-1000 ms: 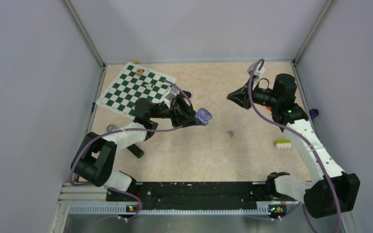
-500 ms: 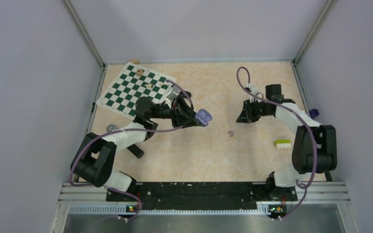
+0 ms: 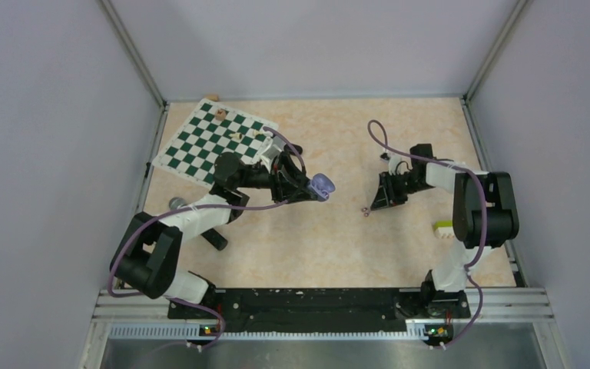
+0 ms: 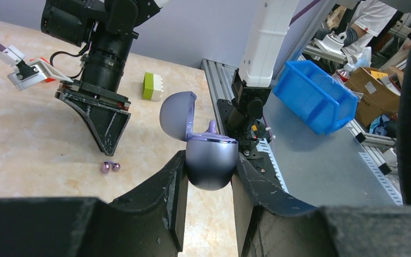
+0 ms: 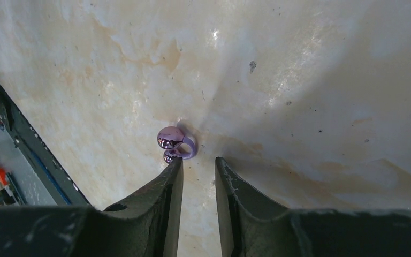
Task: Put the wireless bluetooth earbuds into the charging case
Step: Pick up the left earbud from the center of the board.
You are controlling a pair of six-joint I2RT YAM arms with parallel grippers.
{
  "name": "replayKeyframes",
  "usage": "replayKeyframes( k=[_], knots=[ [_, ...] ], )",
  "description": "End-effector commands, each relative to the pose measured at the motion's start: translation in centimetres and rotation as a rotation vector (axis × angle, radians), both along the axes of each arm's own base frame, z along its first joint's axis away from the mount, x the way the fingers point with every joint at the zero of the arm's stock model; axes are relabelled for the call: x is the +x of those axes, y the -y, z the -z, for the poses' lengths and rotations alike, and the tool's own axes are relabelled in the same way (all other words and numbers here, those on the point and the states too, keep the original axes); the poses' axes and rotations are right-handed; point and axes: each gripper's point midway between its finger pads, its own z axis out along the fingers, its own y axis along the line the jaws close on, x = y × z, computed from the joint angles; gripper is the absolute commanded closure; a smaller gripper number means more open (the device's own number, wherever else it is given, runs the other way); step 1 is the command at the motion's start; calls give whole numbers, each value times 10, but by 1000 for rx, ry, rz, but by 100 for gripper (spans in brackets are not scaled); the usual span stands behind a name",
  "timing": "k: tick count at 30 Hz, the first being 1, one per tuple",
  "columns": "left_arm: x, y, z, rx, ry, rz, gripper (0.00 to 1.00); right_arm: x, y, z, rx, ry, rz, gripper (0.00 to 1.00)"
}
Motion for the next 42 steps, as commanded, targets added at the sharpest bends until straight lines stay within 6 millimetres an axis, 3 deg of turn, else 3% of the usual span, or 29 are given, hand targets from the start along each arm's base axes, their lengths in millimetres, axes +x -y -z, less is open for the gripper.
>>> replayKeyframes(
  k=[1,22,34,42],
  knots=[
    [-3,-3,-20,-34,84,5,100,8,5,8,-25,9,34,72],
    [-4,-3,-20,-30,91,9,100,4,-2,34,-131,-39,15,73],
    [-2,-2,-20,-28,87,9,100,-4,-16,29,-51,-64,-25,76],
    [-1,-2,-20,-24,83,8,100,-10,-26,19,24,-74,-60,85]
  ],
)
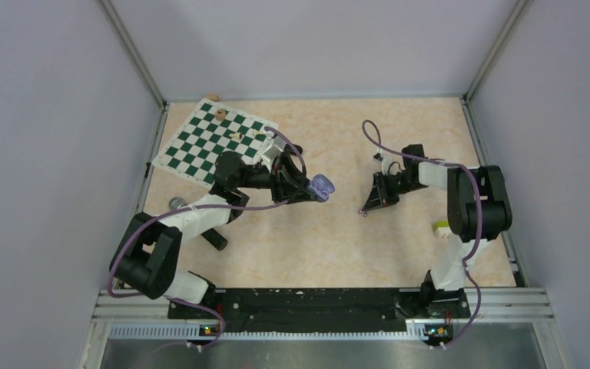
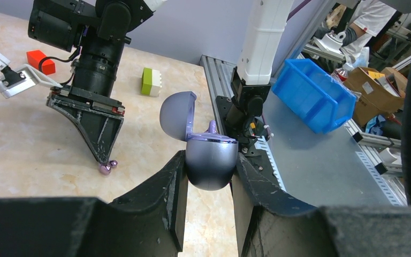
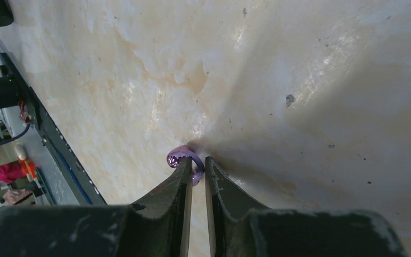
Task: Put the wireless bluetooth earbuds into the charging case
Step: Pick up the left earbud from the center of the board, then insert the left earbud into the left side groove of the charging case.
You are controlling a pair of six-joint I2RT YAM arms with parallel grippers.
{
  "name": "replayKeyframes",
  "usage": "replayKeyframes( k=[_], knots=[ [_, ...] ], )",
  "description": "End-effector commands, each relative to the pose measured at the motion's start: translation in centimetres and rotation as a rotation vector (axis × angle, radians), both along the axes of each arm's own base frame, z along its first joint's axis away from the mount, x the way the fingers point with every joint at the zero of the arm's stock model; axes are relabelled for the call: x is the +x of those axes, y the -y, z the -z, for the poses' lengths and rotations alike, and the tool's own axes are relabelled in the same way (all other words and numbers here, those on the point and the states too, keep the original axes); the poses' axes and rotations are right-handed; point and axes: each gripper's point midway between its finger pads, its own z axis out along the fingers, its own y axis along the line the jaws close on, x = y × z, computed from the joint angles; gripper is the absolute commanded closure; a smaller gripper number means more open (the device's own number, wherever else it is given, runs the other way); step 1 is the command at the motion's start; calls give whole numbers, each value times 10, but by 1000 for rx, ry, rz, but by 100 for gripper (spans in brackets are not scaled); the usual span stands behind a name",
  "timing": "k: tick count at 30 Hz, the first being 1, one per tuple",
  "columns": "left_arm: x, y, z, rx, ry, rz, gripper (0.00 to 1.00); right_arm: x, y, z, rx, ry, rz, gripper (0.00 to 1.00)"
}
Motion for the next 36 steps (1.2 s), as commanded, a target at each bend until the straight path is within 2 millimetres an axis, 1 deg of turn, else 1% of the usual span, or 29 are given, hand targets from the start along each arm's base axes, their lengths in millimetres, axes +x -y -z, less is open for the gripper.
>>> replayKeyframes(
  k=[1,6,10,13,15,21,26,30,33,36],
  knots=[
    [-2,-2,-23,-40,101,7,100,-11,-1,14,-32,-19,-54,87],
    [-2,-2,-23,-38,96,8,100,-13,-6,6,13,-12,-73,89],
    [-1,-1,-23,-37,94,8,100,-14,-9,1,37,-3,-82,94],
    [0,-1,-23,-36,93,4,100,-12,-12,-7,61,21,-92,96],
    [0,-1,-21,-32,86,3,100,-9,-13,-16,71,60,-100,96],
    [5,1,-17,-25,70,-11,100,7,-13,-61,72,293,-88,97],
    [9,2,-14,-21,54,-24,100,17,-12,-98,50,474,-67,97],
    [13,4,-12,-19,38,-38,100,25,-9,-143,14,667,-30,98],
    [15,4,-11,-18,26,-42,100,29,-8,-186,-12,831,7,98],
    [16,5,-10,-17,23,-49,100,27,-9,-228,-5,964,39,98]
  ],
)
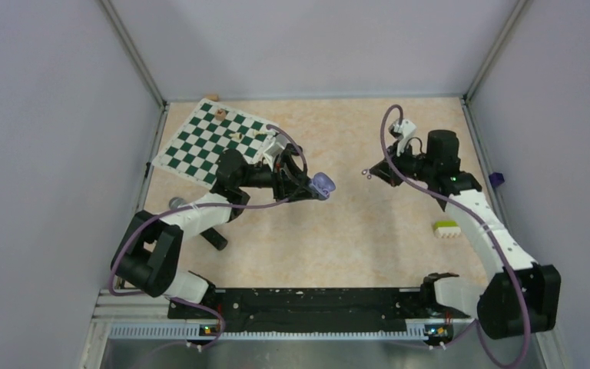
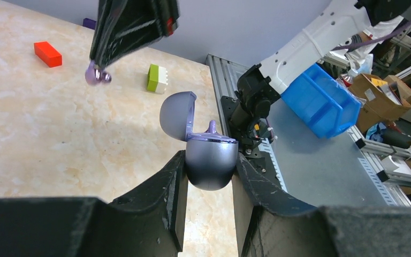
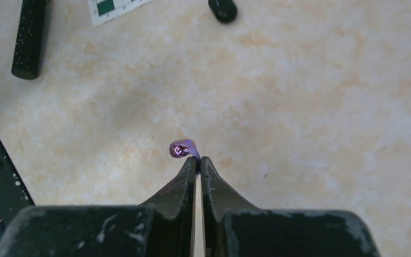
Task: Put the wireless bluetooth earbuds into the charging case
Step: Insert the left earbud into the left side groove of the charging case.
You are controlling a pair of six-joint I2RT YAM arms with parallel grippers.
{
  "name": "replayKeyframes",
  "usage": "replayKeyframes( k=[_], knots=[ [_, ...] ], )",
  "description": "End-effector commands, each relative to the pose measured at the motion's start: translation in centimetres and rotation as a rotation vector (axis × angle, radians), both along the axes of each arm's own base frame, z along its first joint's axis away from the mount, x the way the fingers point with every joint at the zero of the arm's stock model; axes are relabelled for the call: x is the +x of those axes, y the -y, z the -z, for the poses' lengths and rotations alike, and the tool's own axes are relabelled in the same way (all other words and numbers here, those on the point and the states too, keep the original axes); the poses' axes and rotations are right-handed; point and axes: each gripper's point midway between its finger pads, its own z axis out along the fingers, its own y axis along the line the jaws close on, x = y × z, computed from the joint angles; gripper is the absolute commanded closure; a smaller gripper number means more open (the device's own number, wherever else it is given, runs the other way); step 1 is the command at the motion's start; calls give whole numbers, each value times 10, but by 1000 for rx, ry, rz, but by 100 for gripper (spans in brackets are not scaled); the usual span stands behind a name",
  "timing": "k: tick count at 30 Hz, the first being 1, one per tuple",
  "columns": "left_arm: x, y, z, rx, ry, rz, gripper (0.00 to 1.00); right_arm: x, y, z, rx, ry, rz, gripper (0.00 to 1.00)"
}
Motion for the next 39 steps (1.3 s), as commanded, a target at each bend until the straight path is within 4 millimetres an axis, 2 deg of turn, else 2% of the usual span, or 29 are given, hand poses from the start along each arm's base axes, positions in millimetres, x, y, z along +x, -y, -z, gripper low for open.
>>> replayKeyframes(
  k=[1,7,12,16,25,39],
  knots=[
    [9,2,-14,-30,51,-24,100,8,-2,-78,34,274,52,98],
    [12,3,-12,-24,45,-38,100,-3,-14,-136,101,396,27,98],
    [19,4,-11,-23,28,-70,100,-9,-30,-167,176,446,-6,98],
    [27,5,-10,-19,8,-105,100,-20,-52,-184,239,453,-53,98],
    [33,5,-6,-14,-9,-126,100,-40,-93,-180,312,383,-160,98],
    [33,5,-9,-22,-14,-119,100,-44,-122,-152,308,310,-212,98]
  ],
)
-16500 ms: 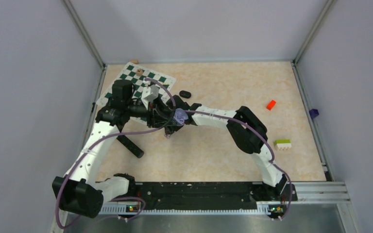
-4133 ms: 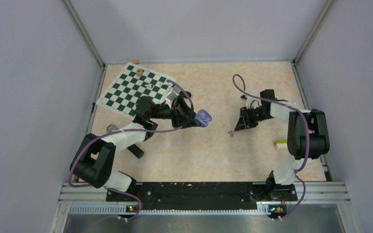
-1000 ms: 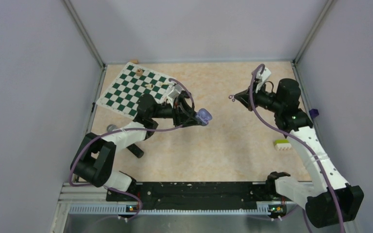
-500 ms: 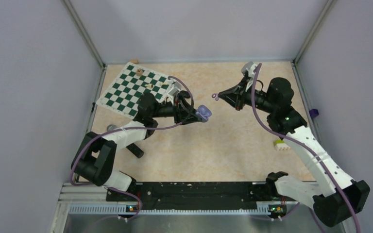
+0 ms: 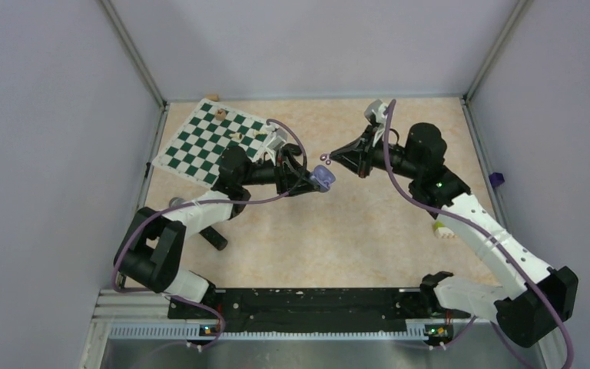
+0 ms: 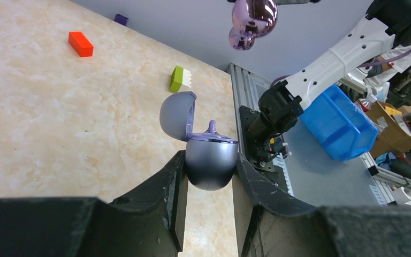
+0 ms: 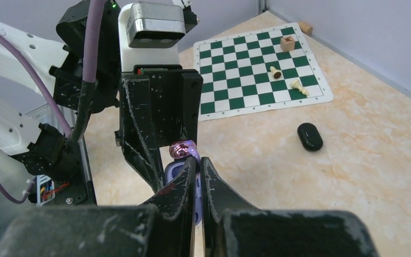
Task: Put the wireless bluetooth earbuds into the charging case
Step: Insert the left earbud into the left side groove of the charging case.
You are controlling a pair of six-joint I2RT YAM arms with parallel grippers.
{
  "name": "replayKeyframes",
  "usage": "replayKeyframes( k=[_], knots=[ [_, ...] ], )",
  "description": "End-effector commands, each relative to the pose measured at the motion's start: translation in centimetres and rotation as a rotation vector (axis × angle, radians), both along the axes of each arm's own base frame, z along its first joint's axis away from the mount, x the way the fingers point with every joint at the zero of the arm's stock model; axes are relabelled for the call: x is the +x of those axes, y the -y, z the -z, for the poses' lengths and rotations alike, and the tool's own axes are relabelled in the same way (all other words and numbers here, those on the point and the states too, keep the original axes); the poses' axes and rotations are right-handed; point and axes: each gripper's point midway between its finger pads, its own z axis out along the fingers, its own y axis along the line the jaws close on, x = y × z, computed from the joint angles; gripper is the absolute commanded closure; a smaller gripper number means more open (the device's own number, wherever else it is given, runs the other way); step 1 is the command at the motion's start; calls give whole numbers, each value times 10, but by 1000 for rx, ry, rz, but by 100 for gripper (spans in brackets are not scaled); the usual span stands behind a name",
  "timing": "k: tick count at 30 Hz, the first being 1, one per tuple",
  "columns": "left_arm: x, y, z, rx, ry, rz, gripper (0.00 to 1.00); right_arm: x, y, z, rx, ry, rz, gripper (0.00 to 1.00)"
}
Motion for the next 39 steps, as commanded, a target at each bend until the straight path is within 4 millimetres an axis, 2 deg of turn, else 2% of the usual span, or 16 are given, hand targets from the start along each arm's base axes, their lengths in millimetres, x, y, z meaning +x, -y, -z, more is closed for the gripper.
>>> replayKeyframes(
  k=[1,8,17,39],
  knots=[
    [6,2,-18,-37,59,-7,100,-1,-11,-2,18,16,-21,98],
    [6,2,-20,-40,64,-4,100,-4,-20,15,-6,-7,-38,98],
    [7,0,-21,-43,70,-11,100,-7,-27,27,-24,-26,-57,98],
    [8,-5,-23,-50,72,-25,100,-8,-25,41,-46,-34,-45,100]
  ],
)
